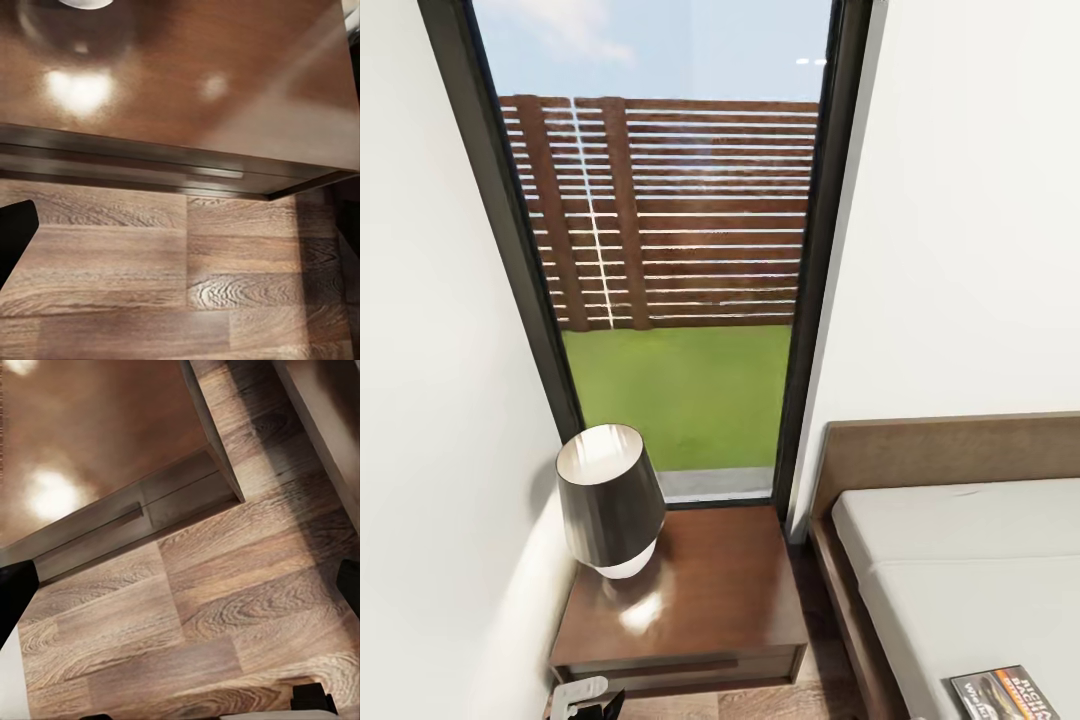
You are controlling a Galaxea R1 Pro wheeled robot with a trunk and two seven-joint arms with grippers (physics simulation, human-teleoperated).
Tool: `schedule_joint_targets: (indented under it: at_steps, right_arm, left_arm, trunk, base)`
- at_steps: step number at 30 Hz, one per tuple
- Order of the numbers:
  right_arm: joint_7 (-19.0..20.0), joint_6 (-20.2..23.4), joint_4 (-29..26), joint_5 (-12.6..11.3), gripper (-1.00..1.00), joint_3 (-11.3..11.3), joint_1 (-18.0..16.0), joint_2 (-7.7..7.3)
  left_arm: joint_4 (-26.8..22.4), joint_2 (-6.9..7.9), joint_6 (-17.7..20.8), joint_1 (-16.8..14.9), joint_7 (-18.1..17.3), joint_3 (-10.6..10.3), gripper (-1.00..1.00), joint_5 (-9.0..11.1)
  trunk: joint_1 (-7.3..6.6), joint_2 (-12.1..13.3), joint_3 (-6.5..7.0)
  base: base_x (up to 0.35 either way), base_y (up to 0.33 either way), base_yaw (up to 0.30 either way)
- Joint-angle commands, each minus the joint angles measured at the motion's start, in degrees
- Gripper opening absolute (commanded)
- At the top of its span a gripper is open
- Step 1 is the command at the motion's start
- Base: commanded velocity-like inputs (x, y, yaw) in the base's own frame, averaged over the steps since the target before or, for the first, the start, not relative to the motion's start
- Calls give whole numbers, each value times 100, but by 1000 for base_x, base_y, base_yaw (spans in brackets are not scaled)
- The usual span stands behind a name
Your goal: In the bedroom, move the book from the bed onto either nightstand, and place the two sandals side by side next to the bed.
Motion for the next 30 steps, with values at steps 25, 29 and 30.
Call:
schedule_joint_targets:
  at_steps: [25, 29, 30]
  right_arm:
    - [16, -22, 9, -53, 100, 40, -6, -3]
    - [19, -22, 9, -53, 100, 40, -6, -3]
    - [17, -22, 9, -53, 100, 40, -6, -2]
  left_arm:
    - [9, 1, -7, -6, -50, 47, 100, 15]
    - [9, 1, -8, -6, -52, 50, 100, 15]
    - [9, 1, -8, -6, -55, 50, 100, 15]
  trunk:
    - [-41, 70, 25]
    - [-41, 70, 25]
    - [-41, 70, 25]
  base:
    - [0, 0, 0]
    - [0, 0, 0]
    - [0, 0, 0]
